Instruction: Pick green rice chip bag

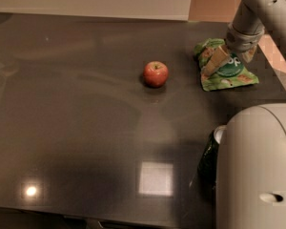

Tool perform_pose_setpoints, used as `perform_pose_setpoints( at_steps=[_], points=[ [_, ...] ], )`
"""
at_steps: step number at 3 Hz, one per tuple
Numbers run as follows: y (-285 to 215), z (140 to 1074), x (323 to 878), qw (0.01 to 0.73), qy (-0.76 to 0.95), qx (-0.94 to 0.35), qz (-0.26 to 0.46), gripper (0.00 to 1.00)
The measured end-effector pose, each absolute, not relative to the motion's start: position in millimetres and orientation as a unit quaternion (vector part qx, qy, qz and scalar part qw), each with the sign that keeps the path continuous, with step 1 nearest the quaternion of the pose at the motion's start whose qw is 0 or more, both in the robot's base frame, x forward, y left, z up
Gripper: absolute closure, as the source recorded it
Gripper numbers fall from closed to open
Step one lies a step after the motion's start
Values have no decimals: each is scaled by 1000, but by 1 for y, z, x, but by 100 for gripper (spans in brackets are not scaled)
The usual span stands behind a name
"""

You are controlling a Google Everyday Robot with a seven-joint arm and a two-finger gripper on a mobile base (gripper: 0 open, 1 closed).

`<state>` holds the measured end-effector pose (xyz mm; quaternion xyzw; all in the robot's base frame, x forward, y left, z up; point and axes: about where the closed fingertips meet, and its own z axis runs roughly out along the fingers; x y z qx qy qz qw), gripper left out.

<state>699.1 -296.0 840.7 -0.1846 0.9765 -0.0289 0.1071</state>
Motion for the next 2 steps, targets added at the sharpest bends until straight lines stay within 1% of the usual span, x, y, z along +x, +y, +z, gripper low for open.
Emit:
perform_pose_setpoints(
  at_steps=[2],
  points=[
    [-279, 856, 697, 116, 972, -205, 11, 65]
  ],
)
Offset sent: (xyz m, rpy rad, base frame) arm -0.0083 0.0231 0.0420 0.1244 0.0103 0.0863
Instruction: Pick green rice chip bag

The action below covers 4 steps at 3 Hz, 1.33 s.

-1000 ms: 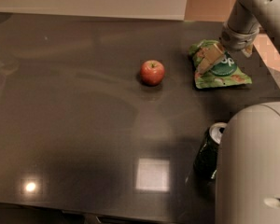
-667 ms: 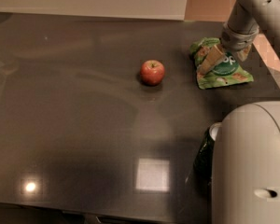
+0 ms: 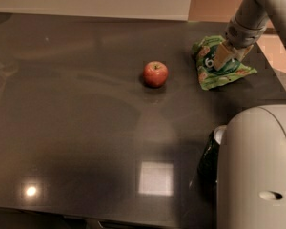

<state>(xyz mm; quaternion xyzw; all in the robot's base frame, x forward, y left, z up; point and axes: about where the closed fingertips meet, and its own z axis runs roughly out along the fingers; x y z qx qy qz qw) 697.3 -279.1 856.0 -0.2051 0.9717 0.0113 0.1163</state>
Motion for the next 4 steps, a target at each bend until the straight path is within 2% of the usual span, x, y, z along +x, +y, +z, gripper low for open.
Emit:
perform_pose_setpoints(
  at_steps=[1, 2, 4],
  points=[
    [-270, 875, 693, 130, 966, -221, 29, 87],
    [-260, 899, 687, 148, 958, -241, 45, 100],
    [-245, 952, 671, 190, 941, -273, 68, 100]
  ],
)
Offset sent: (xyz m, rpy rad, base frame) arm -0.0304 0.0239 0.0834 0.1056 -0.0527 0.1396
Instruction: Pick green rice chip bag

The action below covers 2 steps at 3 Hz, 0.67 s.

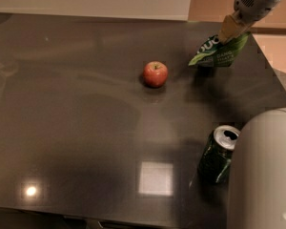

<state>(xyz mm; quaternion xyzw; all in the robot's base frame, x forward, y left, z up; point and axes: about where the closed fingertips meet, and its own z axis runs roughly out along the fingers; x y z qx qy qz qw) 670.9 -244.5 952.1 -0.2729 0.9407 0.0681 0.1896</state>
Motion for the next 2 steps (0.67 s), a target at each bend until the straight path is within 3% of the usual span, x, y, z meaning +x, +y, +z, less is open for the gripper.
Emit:
perform_pose_setpoints(
  at_steps=[2],
  points=[
    [-218, 1015, 651, 235, 915, -320, 77, 100]
  ],
)
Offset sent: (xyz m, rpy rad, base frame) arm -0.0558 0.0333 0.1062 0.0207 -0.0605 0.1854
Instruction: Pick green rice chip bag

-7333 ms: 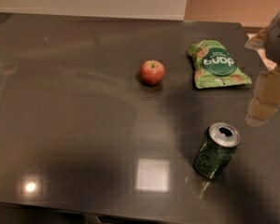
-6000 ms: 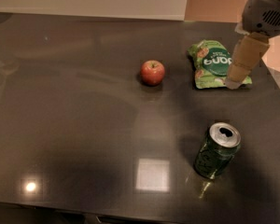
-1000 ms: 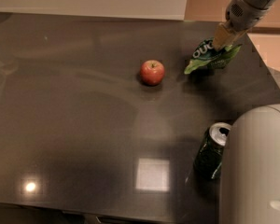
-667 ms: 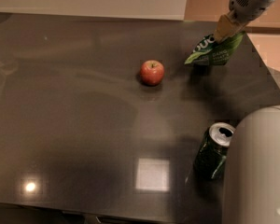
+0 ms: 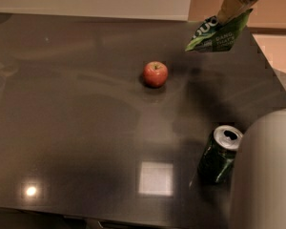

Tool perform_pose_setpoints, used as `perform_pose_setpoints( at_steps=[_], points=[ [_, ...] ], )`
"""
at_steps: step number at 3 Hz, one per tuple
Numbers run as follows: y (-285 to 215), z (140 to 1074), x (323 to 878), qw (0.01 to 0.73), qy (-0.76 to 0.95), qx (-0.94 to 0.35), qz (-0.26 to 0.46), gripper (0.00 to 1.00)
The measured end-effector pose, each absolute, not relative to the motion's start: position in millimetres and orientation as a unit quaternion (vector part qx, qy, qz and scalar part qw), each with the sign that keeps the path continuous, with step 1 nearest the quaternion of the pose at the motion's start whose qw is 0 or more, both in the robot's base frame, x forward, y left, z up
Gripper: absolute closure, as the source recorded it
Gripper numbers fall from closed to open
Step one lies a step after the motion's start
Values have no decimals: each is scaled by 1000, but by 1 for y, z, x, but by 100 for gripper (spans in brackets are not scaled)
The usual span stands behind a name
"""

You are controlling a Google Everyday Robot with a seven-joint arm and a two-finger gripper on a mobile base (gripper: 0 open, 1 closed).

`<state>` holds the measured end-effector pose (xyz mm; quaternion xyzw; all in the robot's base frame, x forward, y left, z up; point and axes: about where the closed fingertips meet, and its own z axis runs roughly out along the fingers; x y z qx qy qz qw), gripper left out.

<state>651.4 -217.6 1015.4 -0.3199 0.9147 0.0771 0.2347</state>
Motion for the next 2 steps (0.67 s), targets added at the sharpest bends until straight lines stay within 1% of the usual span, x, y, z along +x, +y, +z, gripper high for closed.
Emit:
perform_pose_setpoints(
  at_steps=[1, 2],
  points=[
    [-205, 1040, 643, 254, 902, -341, 79, 100],
    [-205, 1040, 643, 254, 902, -341, 79, 100]
  ],
)
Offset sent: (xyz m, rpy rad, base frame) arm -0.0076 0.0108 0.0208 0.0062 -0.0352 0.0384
